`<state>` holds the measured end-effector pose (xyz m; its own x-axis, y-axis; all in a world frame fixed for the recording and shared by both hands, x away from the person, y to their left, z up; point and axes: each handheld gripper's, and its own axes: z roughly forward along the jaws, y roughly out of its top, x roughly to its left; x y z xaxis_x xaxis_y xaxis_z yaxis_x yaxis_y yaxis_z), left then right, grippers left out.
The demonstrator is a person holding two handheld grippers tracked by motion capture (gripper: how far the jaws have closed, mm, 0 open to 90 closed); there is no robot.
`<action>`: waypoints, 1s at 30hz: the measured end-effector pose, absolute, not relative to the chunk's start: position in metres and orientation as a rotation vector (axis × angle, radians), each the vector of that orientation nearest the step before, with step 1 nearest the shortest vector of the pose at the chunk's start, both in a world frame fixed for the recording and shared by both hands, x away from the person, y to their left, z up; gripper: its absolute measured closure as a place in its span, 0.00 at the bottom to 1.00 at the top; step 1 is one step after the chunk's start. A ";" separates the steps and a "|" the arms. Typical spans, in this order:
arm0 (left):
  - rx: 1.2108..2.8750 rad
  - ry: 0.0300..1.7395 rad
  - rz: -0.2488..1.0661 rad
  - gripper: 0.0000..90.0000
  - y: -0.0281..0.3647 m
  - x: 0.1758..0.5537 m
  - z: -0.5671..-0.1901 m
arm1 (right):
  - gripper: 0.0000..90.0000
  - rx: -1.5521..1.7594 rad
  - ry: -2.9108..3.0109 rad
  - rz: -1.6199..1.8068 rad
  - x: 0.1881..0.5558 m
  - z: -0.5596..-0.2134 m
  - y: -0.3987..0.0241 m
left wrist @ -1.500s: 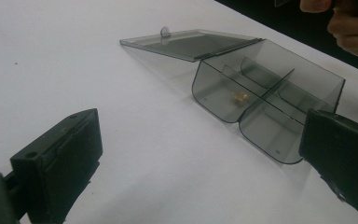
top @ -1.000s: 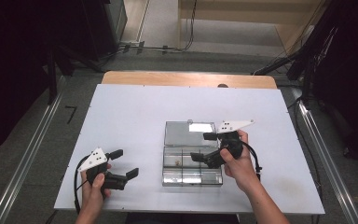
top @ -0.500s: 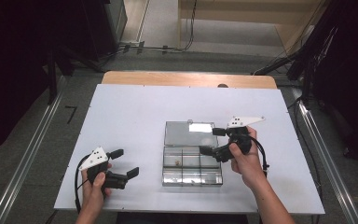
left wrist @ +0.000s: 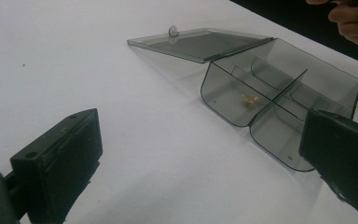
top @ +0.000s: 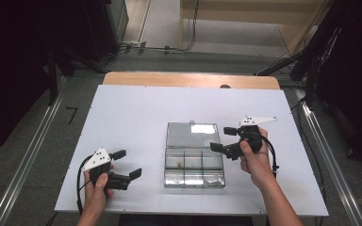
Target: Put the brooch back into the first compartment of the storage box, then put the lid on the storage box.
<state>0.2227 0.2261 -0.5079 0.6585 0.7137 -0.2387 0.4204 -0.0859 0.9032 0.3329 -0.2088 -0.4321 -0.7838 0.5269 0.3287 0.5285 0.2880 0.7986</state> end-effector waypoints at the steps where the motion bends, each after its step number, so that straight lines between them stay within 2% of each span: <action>1: 1.714 0.925 0.312 0.00 0.226 0.223 -0.508 | 0.00 -1.040 -2.515 -1.563 0.334 -0.433 -0.210; 13: 1.696 0.951 0.346 0.00 0.227 0.222 -0.508 | 0.00 -1.066 -2.496 -1.546 0.342 -0.441 -0.213; 30: 1.696 0.949 0.283 0.00 0.206 0.240 -0.491 | 0.00 -1.051 -2.514 -1.495 0.348 -0.448 -0.211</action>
